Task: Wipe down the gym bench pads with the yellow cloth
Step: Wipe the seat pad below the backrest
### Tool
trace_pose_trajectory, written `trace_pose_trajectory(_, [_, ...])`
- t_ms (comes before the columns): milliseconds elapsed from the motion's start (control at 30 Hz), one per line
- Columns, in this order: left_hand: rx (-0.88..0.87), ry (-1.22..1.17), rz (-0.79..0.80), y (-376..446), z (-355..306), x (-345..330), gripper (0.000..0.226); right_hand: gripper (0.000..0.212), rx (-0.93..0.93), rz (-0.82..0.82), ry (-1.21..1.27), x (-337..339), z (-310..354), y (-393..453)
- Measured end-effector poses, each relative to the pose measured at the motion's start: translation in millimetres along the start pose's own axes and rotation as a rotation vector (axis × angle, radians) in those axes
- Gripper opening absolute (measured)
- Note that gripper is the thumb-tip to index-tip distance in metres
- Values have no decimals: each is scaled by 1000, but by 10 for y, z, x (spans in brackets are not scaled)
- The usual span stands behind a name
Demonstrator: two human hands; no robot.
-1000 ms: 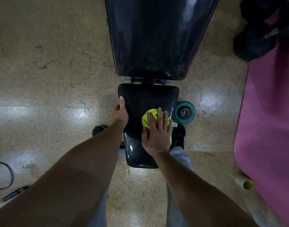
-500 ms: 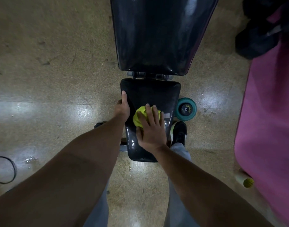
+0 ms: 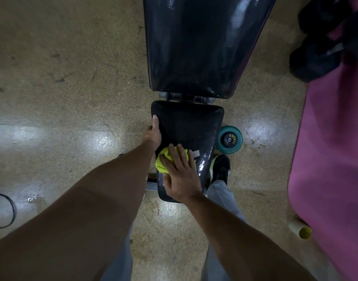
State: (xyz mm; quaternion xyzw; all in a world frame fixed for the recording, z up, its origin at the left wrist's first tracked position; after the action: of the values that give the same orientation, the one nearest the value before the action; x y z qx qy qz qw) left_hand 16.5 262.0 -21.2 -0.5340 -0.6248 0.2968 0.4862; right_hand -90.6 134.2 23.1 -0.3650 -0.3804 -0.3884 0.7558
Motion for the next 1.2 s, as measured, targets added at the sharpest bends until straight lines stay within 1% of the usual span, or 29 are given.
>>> trace_pose_trajectory(67, [-5,-11,-4,-2,5,-3,86,55,-46,-24,17,18,-10,53])
trace_pose_trajectory(167, [-14,-36,-23,2,12,-24,83,55,-112,-4,20,19,25,144])
trace_pose_trajectory(267, [-6,-47,-31,-13,9,-26,84,57,-40,29,-11,-11,89,85])
trace_pose_trajectory(367, [-7,-54,-31,-21,0,-20,82,56,26,13,-13,-19,42,6])
trace_pose_trajectory(467, [-66,-92,-34,-23,27,-35,73,56,-49,-27,26,18,-76,61])
trace_pose_trajectory(567, [-92,-109,-26,-40,105,-63,71,57,-123,-13,44,47,-89,129])
trace_pose_trajectory(667, [-85,-126,-38,-60,137,-45,74,58,-55,10,30,2,44,45])
trace_pose_trajectory(800, [-111,-129,-40,-49,121,-50,69,57,50,1,24,-47,31,-126])
trace_pose_trajectory(867, [-125,-127,-47,-51,127,-63,67,55,25,-12,30,-36,-38,-96])
trace_pose_trajectory(933, [-135,-121,-58,-67,127,-79,65,55,-54,-4,44,-3,-56,-8])
trace_pose_trajectory(1000, [-145,-112,-60,-72,125,-87,65,56,-92,14,54,11,-7,41])
trace_pose_trajectory(1200, [-138,-57,-70,-56,112,-65,67,54,85,94,2,-104,97,-288])
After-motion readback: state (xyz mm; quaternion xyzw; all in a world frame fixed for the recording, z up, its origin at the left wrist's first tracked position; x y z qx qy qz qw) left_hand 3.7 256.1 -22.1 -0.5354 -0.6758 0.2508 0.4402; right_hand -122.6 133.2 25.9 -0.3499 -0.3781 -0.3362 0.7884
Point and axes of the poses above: each hand's wrist, its own y-axis towards the middle knuckle, its own x-axis out of the back of the hand, z = x × y, the point moved 4 cm from there along y, towards the middle knuckle, and after that the axes turned 3 degrees about z, right-handed, at the moved point
